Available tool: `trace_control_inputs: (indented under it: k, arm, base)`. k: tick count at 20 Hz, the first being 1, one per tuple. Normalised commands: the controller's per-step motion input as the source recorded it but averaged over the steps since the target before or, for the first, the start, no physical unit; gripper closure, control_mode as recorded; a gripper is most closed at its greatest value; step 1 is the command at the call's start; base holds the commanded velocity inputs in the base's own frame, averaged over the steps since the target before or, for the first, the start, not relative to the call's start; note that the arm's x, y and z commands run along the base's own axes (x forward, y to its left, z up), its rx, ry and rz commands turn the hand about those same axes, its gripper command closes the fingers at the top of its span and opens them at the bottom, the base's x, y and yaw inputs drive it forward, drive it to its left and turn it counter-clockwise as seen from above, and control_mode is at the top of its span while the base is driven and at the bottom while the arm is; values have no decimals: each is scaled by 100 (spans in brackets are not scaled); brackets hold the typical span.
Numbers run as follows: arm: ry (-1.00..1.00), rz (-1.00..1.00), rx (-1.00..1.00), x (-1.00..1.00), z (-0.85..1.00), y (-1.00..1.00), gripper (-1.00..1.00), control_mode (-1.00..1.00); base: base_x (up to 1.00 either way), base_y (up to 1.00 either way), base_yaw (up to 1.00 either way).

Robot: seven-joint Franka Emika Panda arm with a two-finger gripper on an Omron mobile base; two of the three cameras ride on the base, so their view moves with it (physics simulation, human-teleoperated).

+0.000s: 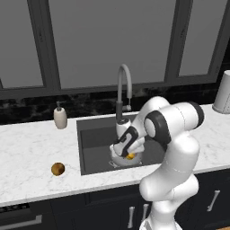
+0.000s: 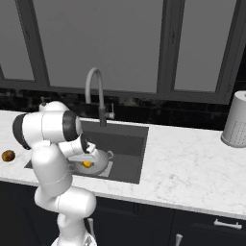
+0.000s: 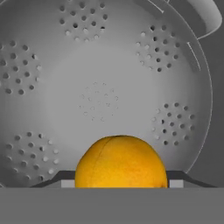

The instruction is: Put the colander in the sink, put the tangerine, pear in the colander, and turn on the sink faucet and pour water over the colander.

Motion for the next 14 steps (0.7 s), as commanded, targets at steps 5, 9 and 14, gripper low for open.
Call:
trace_control_inputs:
  k: [5, 9, 14]
  arm:
    - [9, 0, 0, 6, -15, 0, 100, -100]
    - [6, 0, 0, 3, -17, 0, 100, -100]
    - [4, 0, 0, 3, -16, 0, -100, -100]
  base:
    - [0, 0, 0]
    - [0, 0, 0]
    - [0, 0, 0]
